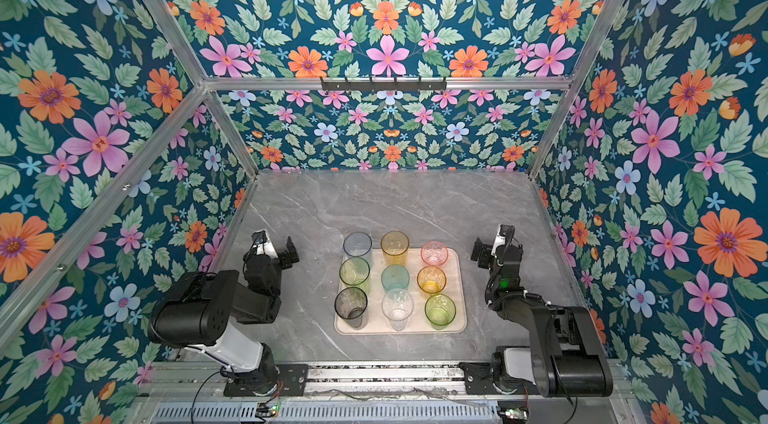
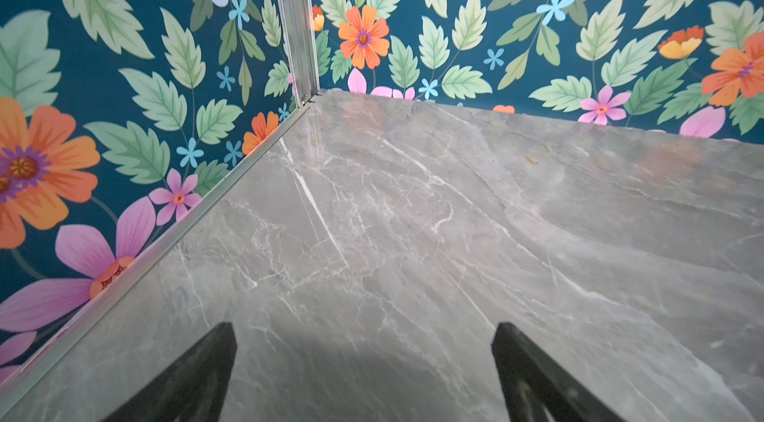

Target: Place the glasses into the tray

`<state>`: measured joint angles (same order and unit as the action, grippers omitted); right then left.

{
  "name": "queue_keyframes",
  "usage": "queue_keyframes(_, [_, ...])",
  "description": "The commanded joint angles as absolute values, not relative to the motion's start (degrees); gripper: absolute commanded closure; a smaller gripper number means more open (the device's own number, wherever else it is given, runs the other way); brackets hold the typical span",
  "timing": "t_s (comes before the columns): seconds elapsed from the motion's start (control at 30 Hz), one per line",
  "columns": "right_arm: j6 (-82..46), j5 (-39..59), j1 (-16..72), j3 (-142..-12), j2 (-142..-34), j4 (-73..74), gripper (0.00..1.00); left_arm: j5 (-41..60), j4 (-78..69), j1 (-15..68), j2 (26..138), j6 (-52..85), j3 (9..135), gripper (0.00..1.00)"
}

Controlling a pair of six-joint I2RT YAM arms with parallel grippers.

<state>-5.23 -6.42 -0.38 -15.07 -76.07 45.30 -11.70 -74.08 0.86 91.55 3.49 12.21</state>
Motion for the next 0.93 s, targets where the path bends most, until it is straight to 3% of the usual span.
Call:
queue_keyframes(0.0, [-3.9, -5.5, -0.4, -14.4, -79.0, 54.4, 0.01, -13.2, -73.8, 1.0, 92.1, 3.1, 14.6, 0.00])
queue_keyframes(0.13, [-2.4, -3.5, -0.4, -14.1, -84.0, 60.9, 0.01, -13.2, -73.1, 1.2, 91.9, 3.0, 14.9, 0.00])
queue_keyframes(0.33, [-4.4, -6.7, -0.4, -17.2, -82.9, 51.9, 0.01, -13.2, -73.1, 1.3, 91.8, 3.0, 14.9, 0.00])
queue_keyframes(0.9, [-4.1, -6.4, -0.4, -16.9, -83.5, 53.9, 0.01, -13.5, -72.3, 1.5, 92.0, 2.6, 15.3, 0.00])
